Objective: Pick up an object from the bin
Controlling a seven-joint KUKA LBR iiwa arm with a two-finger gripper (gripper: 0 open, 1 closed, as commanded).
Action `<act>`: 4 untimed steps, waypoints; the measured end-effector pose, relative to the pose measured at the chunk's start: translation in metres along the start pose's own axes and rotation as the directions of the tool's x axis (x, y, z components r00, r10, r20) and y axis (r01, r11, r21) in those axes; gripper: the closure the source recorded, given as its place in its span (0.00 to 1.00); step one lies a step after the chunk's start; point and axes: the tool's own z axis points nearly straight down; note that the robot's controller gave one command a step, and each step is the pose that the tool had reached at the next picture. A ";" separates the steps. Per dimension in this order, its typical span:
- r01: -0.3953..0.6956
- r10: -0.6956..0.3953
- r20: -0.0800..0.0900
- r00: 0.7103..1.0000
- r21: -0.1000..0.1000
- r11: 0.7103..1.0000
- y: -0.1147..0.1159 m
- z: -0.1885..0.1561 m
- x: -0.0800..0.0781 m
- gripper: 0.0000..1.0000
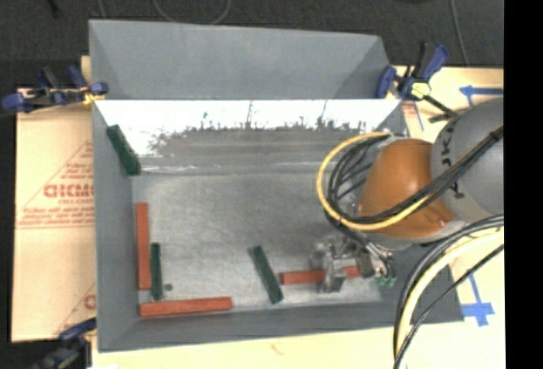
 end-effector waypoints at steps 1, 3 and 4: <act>0.005 -0.005 0.001 1.000 0.000 1.000 -0.001 -0.014 -0.001 1.00; 0.011 -0.011 0.003 1.000 0.000 1.000 -0.003 -0.027 -0.004 1.00; 0.012 -0.012 0.002 1.000 0.000 1.000 -0.004 -0.077 -0.006 1.00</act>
Offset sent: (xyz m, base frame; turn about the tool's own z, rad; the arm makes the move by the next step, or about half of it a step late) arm -0.0002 0.0000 0.0135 0.0000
